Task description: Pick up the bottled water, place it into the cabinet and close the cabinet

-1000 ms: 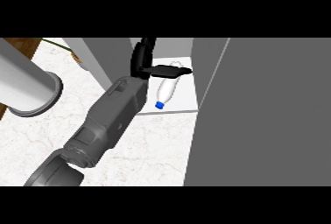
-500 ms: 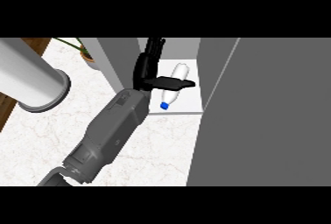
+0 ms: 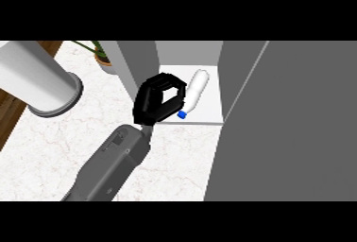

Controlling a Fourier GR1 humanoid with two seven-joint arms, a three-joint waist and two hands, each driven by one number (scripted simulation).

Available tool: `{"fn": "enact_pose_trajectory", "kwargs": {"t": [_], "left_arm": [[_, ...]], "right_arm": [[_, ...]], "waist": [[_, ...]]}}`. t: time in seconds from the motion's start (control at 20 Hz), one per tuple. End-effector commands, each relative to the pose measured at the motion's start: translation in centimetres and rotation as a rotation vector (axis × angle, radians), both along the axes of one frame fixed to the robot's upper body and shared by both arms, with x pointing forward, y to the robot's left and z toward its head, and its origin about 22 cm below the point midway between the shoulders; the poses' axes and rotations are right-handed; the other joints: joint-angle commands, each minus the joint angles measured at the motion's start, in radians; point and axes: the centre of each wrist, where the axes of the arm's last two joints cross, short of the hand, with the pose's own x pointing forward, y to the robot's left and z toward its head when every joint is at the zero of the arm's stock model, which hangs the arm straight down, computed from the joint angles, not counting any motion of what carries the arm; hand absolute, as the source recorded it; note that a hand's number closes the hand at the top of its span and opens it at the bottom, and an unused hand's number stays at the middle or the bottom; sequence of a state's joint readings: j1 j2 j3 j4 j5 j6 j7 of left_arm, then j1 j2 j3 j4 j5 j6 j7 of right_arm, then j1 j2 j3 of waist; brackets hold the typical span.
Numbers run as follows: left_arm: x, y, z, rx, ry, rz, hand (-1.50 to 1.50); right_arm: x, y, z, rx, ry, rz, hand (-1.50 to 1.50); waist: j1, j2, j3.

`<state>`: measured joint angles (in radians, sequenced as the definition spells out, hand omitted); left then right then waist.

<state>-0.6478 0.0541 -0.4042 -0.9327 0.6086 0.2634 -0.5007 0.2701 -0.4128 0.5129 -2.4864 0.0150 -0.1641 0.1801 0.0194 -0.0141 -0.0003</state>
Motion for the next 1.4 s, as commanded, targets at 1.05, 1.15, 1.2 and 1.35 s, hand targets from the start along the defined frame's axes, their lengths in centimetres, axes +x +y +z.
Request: {"fn": "enact_pose_trajectory", "kwargs": {"t": [1.05, 1.15, 1.2, 1.35], "left_arm": [[-14.3, 14.4, 1.3, -0.013, -0.021, 0.132, 1.5], [-16.0, 15.3, 0.3, -0.022, -0.025, 0.114, 1.5], [-17.2, 15.1, -0.2, -0.031, -0.026, 0.149, 1.5], [-17.3, 16.0, 0.1, -0.013, -0.022, 0.133, 1.5]], "right_arm": [[-1.6, 11.7, 2.8, -0.051, 0.125, 0.44, 1.5], [0.4, 13.2, 2.2, -0.072, 0.122, 0.433, 1.5], [-0.2, 13.1, 3.0, -0.106, 0.098, 0.453, 1.5], [1.2, 14.2, 3.1, -0.12, -0.033, 0.377, 1.5]], "waist": [[-0.006, 0.008, -0.002], [0.003, 0.012, -0.002], [0.009, 0.01, -0.002], [0.011, 0.011, -0.002]]}}
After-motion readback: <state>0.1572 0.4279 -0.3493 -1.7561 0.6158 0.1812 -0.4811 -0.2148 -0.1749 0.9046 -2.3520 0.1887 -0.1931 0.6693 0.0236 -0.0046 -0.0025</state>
